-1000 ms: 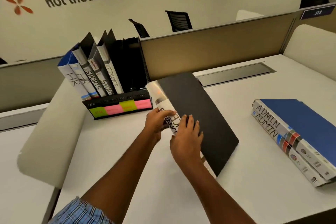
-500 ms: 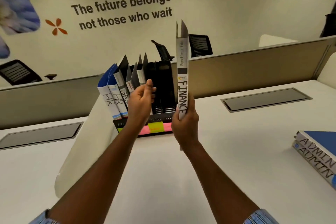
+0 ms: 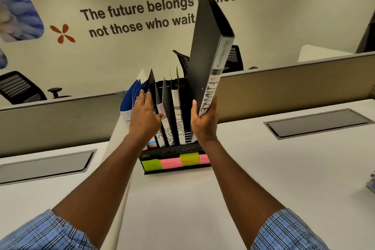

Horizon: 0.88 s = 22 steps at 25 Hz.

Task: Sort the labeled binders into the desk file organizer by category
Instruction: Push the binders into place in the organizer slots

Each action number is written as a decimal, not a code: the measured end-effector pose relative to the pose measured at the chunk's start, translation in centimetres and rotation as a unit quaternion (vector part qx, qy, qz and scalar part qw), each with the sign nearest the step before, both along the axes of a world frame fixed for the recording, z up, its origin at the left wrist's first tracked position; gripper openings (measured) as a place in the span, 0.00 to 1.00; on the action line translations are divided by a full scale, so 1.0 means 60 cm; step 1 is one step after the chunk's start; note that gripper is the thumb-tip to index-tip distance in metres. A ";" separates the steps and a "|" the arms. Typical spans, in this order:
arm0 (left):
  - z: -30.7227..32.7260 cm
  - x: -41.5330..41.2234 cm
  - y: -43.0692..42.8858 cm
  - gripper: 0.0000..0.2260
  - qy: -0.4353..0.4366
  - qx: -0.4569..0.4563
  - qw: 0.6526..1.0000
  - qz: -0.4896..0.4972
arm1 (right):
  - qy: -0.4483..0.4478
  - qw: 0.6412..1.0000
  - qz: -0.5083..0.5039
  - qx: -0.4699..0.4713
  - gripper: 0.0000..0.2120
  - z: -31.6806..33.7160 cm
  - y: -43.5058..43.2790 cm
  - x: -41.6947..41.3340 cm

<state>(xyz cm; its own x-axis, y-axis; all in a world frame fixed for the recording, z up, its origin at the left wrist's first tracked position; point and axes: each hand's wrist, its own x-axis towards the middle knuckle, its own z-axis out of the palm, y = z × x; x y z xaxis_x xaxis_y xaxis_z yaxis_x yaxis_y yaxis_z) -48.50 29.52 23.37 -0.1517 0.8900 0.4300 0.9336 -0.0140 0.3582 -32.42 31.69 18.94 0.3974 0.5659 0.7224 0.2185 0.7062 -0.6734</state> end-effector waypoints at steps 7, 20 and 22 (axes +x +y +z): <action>-0.058 -0.009 0.025 0.44 0.028 0.091 0.995 -0.008 | -0.033 0.999 0.021 -0.012 0.23 -0.049 0.088 -0.047; -0.082 -0.012 0.048 0.42 0.056 0.122 0.990 0.032 | -0.016 0.980 0.127 -0.154 0.27 -0.178 0.110 -0.081; -0.082 -0.013 0.047 0.43 0.055 0.122 0.991 0.029 | -0.011 0.974 0.144 -0.173 0.27 -0.180 0.108 -0.080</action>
<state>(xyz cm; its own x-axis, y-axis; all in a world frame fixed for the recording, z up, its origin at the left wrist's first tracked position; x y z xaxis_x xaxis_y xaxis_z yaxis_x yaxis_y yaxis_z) -49.26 32.33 18.42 -0.1395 0.7483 0.6485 0.9686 -0.0330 0.2465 -37.21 38.20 8.12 0.1724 0.8631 0.4748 0.0617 0.4716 -0.8797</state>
